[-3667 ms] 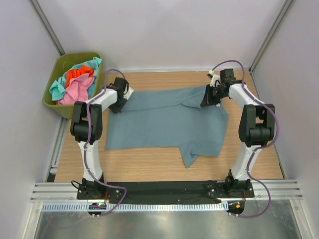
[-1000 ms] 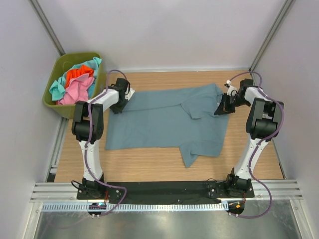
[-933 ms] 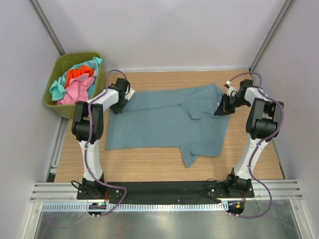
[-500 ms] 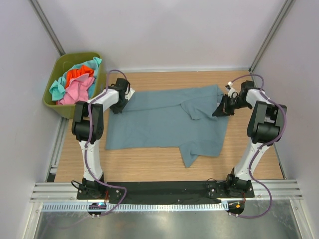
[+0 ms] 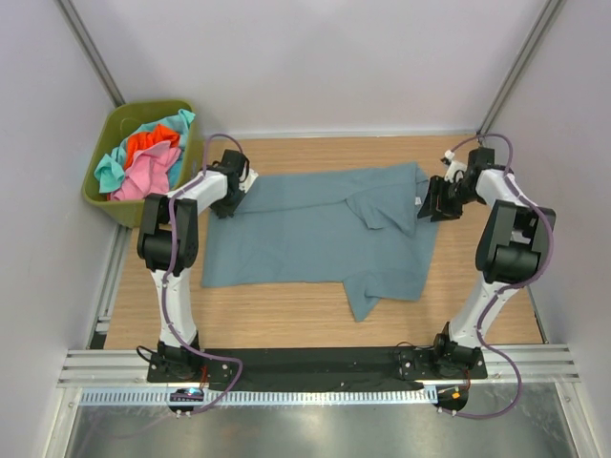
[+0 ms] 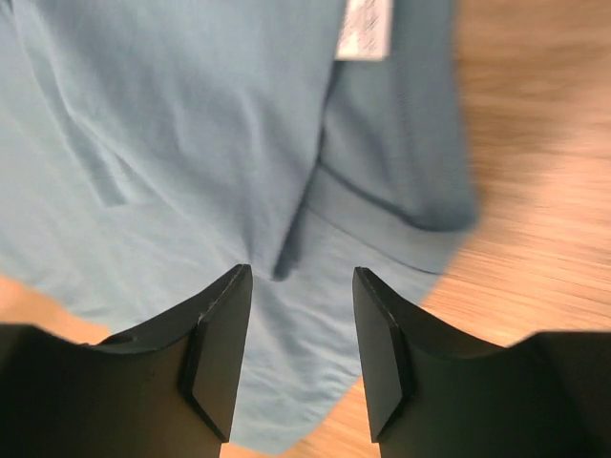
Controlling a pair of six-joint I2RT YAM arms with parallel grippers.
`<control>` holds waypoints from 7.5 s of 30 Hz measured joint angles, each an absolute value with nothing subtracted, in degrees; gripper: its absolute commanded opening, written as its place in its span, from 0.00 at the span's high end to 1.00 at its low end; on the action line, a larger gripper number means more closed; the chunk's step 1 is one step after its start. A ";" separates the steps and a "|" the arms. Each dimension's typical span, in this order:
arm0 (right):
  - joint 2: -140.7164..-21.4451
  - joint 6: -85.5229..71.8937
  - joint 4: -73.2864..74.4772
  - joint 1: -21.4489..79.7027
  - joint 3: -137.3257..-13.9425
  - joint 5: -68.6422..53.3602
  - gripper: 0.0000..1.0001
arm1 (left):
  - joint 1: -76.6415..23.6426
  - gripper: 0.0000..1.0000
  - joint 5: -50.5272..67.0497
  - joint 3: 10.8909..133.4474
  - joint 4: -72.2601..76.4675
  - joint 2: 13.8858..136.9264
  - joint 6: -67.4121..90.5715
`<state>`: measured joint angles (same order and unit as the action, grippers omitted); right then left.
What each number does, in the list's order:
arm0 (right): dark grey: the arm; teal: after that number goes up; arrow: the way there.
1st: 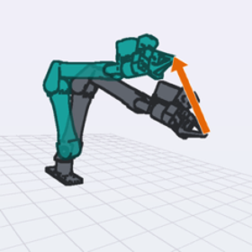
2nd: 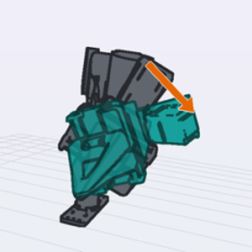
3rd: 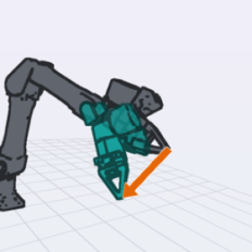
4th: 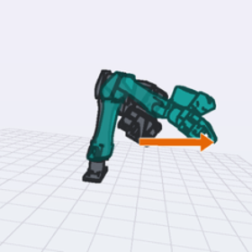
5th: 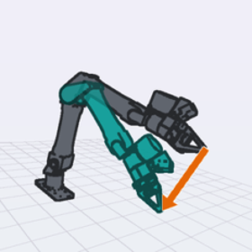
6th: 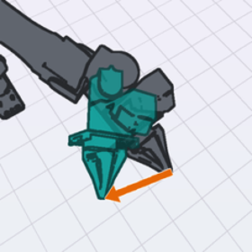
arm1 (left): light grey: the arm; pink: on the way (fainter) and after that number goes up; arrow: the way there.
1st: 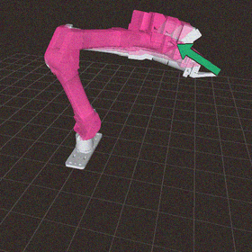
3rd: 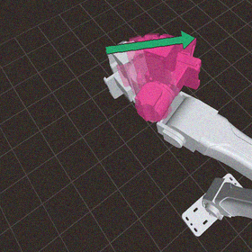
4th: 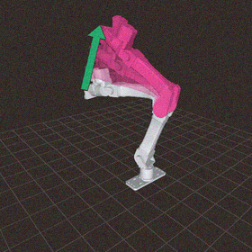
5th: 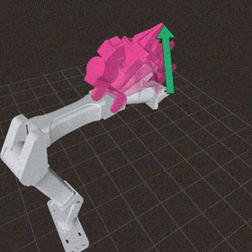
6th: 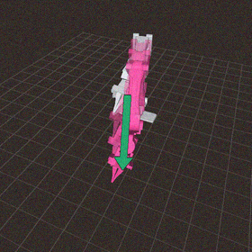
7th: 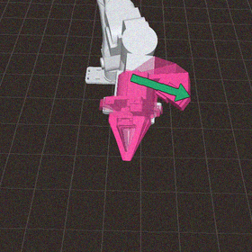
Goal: Fold and stack the t-shirts
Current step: Fold the tshirt
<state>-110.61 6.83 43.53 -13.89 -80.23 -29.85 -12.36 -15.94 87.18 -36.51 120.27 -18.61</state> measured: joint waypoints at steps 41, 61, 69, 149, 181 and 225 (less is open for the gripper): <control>-115.26 19.86 43.13 13.43 -88.44 -21.21 0.62 | -12.36 1.00 -16.14 86.13 -35.75 119.70 -18.59; -117.38 19.86 43.75 15.05 -87.70 -15.16 0.99 | -12.36 1.00 -16.12 86.24 -35.77 119.72 -18.50; -116.73 19.84 46.24 15.05 -88.62 -21.96 0.99 | -12.36 1.00 -16.12 86.24 -35.79 119.72 -18.44; -144.75 12.14 40.36 -5.28 -129.75 -13.87 0.41 | -14.33 0.07 -14.15 141.71 -48.56 148.73 -9.17; -102.02 43.16 75.26 -6.07 -80.14 -35.83 0.55 | -13.52 0.14 -9.37 89.73 -45.95 110.89 -3.68; -105.14 31.68 54.98 3.62 -67.13 -17.43 0.58 | -12.25 0.14 -8.95 96.51 -46.09 120.73 -3.42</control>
<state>-105.14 31.68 54.98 3.62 -67.13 -17.43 -12.25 -8.95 96.51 -46.09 120.73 -3.42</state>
